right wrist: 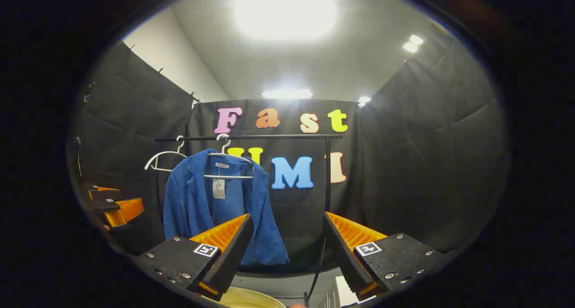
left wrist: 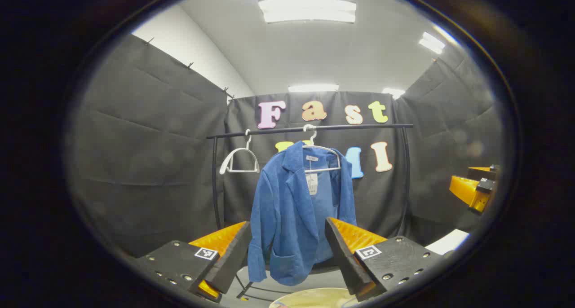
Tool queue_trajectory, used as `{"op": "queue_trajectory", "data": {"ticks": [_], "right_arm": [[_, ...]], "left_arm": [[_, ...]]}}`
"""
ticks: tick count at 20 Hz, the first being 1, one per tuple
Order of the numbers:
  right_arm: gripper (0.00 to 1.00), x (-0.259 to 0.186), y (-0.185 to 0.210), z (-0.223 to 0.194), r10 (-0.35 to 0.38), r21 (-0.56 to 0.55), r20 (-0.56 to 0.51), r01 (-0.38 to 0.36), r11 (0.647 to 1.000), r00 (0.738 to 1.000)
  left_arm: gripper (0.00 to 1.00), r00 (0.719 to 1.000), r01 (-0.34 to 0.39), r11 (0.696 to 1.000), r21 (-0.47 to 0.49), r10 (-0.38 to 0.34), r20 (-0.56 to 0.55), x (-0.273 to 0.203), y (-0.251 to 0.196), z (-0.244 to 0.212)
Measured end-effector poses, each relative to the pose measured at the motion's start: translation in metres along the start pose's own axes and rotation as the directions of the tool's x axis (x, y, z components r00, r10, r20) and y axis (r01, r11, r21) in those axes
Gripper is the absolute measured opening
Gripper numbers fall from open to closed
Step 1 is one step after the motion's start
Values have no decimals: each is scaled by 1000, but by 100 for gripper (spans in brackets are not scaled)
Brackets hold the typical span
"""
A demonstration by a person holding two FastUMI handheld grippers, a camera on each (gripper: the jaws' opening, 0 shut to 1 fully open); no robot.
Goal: Grasp the clothes on the hanger with both hands and then place them into the laundry hamper below.
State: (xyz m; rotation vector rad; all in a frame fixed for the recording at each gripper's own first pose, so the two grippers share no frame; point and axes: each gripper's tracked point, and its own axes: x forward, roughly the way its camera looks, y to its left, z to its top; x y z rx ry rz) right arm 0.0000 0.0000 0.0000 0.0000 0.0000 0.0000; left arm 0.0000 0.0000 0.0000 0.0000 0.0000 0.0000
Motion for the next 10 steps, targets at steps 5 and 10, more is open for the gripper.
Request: {"op": "queue_trajectory", "data": {"ticks": [5,10], "right_arm": [[95,-1,-3,0,-22,-7,-14,22,1000,1000],[95,-5,-6,-1,-44,20,-24,44,999,999]], "left_arm": [[95,1000,7,1000,-3,-7,10,-7,2,4],[95,1000,18,1000,4,-18,-4,-2,3,-3]]}}
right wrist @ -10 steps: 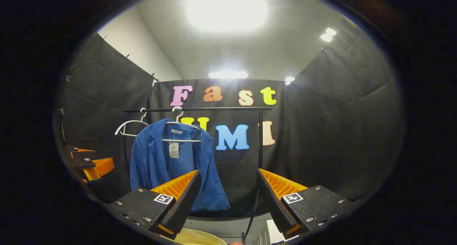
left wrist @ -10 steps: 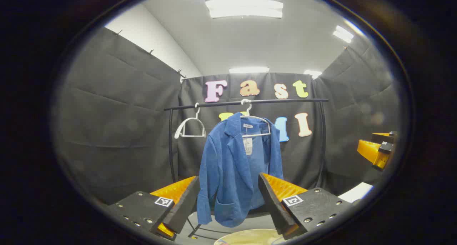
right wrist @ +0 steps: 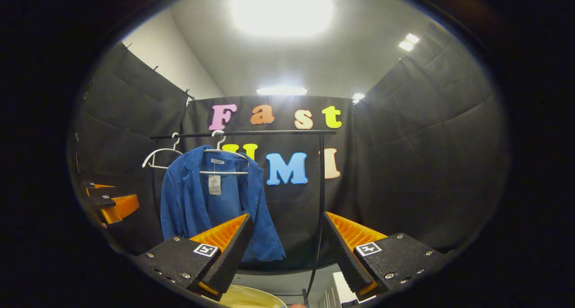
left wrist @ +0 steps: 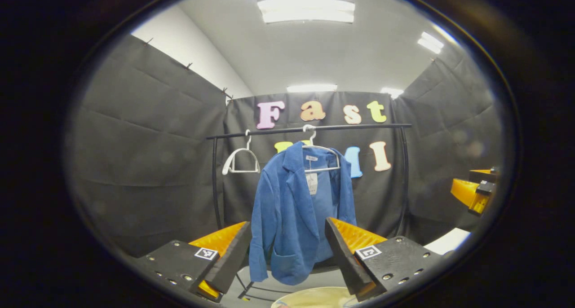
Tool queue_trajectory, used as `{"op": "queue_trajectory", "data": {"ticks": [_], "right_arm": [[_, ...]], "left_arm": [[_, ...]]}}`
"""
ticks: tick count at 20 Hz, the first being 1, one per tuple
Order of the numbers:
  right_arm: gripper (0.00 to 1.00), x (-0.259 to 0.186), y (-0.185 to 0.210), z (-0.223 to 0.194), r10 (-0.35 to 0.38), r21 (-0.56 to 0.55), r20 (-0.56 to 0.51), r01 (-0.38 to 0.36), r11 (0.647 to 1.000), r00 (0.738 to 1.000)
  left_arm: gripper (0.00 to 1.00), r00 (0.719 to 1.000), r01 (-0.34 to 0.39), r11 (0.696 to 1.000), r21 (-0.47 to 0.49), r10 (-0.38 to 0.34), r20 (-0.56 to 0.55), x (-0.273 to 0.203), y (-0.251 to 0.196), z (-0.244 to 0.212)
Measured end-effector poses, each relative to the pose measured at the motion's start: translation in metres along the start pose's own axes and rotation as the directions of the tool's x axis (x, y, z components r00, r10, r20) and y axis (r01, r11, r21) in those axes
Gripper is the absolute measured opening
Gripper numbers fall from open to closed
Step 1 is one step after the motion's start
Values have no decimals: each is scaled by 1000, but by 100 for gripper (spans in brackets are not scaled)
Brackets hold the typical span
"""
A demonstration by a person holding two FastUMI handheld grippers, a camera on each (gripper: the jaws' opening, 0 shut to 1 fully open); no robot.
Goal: Grasp the clothes on the hanger with both hands and then place them into the laundry hamper below.
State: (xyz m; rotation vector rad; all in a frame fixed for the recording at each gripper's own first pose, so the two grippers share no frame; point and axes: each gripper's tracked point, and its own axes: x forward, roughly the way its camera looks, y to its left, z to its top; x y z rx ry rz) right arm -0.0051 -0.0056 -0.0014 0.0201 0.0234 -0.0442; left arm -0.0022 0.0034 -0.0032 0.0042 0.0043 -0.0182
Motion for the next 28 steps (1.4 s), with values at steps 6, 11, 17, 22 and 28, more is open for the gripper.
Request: {"op": "queue_trajectory", "data": {"ticks": [6,11,17,22,28], "right_arm": [[95,-3,-3,7,-3,-16,20,3,1000,1000],[95,-4,0,13,-12,-26,18,12,1000,1000],[95,12,17,19,-11,-18,11,11,1000,1000],[95,33,29,25,4,-22,5,-4,1000,1000],[95,88,33,32,61,46,13,-62,997,998]], "left_arm": [[95,1000,2,1000,20,-2,16,5,12,7],[94,1000,6,1000,12,-6,5,9,24,0],[95,1000,3,1000,2,-3,5,31,45,-3],[94,1000,-11,1000,-11,11,4,46,61,1],[95,998,-50,999,18,49,38,76,47,16]]}}
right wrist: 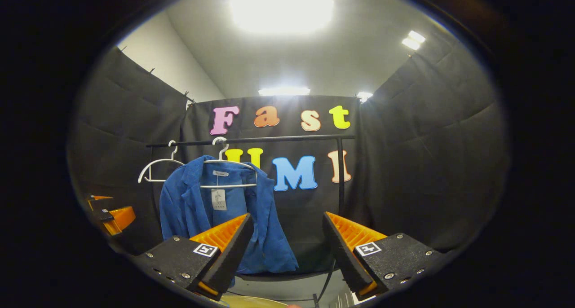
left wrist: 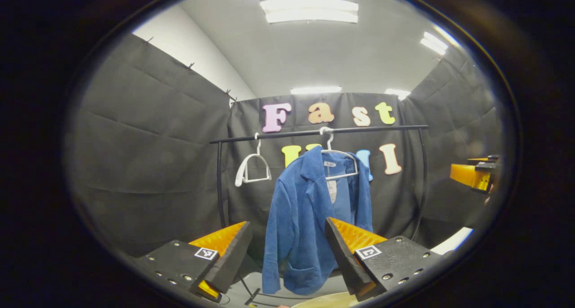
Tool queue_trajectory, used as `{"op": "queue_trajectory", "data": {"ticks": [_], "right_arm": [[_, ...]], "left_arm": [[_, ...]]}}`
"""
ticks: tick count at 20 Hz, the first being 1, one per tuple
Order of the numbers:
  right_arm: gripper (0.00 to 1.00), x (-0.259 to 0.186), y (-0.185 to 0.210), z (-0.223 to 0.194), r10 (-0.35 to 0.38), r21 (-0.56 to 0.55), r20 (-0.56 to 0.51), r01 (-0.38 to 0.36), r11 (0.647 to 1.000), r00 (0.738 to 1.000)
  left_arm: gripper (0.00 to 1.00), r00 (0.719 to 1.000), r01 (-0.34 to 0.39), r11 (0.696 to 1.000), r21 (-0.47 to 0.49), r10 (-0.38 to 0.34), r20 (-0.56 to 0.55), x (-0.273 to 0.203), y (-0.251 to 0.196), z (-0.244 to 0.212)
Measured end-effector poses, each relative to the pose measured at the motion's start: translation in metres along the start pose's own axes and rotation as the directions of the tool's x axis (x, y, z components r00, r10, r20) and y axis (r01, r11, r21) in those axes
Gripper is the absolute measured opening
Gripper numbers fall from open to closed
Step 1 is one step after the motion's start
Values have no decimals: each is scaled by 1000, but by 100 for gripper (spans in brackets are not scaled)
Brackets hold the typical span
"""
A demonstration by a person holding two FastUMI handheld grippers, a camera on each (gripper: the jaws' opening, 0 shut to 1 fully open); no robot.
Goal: Grasp the clothes on the hanger with both hands and then place them into the laundry hamper below.
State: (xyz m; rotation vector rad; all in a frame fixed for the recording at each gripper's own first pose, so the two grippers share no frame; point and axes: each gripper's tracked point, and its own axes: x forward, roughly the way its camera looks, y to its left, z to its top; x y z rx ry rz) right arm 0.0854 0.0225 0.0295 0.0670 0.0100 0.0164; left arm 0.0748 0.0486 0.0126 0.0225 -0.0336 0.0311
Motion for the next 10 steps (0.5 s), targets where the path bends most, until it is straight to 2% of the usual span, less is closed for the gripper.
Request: {"op": "queue_trajectory", "data": {"ticks": [2,6,10], "right_arm": [[95,23,-3,1,26,25,-1,-26,999,1000],[95,70,-16,10,68,20,17,-68,997,998],[95,113,-22,6,119,37,1,-119,992,993]], "left_arm": [[94,999,-32,999,13,32,8,17,-8,4],[94,998,-56,998,36,55,29,46,-36,10],[94,998,-61,998,18,60,18,73,-66,7]]}}
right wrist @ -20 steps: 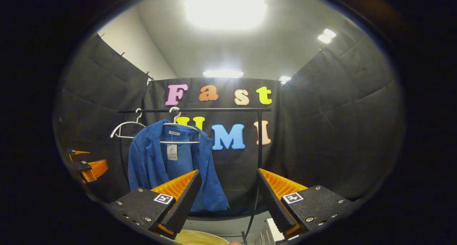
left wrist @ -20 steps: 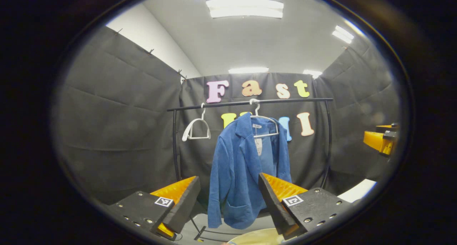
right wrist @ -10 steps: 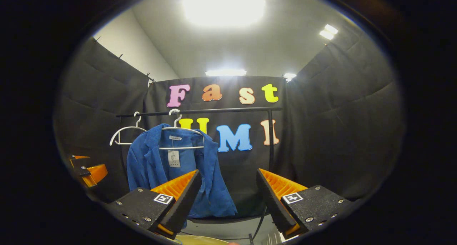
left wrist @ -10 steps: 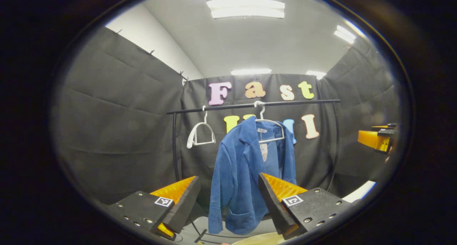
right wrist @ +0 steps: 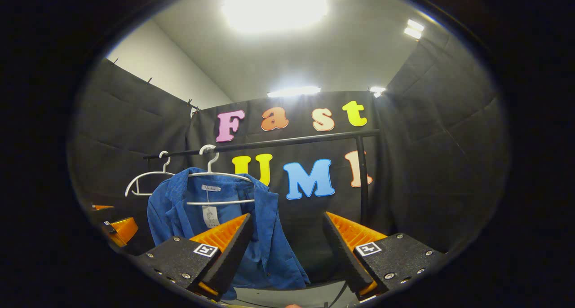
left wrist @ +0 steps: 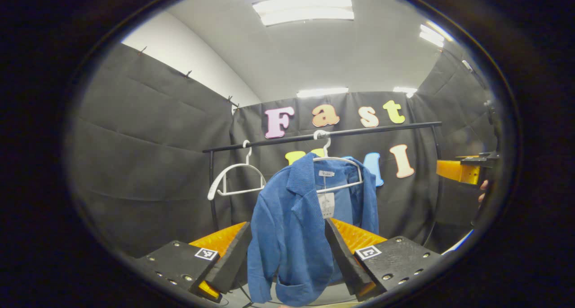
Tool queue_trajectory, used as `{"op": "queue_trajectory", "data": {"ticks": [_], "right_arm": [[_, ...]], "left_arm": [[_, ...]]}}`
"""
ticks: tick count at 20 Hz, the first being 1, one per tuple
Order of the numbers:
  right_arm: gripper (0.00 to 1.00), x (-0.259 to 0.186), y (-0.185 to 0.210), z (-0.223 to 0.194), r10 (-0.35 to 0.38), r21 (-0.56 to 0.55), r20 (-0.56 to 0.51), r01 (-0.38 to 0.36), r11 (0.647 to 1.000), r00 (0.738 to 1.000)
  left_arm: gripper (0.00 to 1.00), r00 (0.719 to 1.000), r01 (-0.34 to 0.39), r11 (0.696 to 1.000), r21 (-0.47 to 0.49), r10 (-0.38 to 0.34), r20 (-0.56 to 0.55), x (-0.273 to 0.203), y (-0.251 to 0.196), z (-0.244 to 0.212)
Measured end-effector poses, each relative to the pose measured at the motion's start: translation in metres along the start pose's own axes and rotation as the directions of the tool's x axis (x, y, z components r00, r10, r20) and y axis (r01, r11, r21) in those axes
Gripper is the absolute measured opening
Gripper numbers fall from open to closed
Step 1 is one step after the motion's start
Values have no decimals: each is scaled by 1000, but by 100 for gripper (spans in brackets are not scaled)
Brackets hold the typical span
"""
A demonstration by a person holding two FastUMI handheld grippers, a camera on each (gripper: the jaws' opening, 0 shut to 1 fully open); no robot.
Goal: Grasp the clothes on the hanger with both hands and then place them into the laundry hamper below.
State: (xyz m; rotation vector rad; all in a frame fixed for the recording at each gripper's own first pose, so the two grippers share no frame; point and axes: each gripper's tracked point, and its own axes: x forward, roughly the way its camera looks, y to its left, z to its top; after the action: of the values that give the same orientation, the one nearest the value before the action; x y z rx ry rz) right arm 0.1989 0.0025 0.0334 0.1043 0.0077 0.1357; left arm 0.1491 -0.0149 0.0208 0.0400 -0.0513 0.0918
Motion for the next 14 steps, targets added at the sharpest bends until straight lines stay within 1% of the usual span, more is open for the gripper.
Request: {"op": "queue_trajectory", "data": {"ticks": [5,9,12,14], "right_arm": [[95,48,0,-6,93,-20,0,-93,995,996],[95,83,3,-11,138,-16,12,-138,990,990],[95,108,12,-21,169,-15,4,-169,985,986],[95,124,21,-30,192,-6,-14,-192,981,981]], "left_arm": [[94,1000,-23,1000,-2,23,13,42,-26,4],[94,999,-42,999,-18,43,31,78,-39,3],[95,998,-62,998,-23,62,7,103,-42,-9],[94,997,-70,997,-16,70,-8,116,-43,-16]]}}
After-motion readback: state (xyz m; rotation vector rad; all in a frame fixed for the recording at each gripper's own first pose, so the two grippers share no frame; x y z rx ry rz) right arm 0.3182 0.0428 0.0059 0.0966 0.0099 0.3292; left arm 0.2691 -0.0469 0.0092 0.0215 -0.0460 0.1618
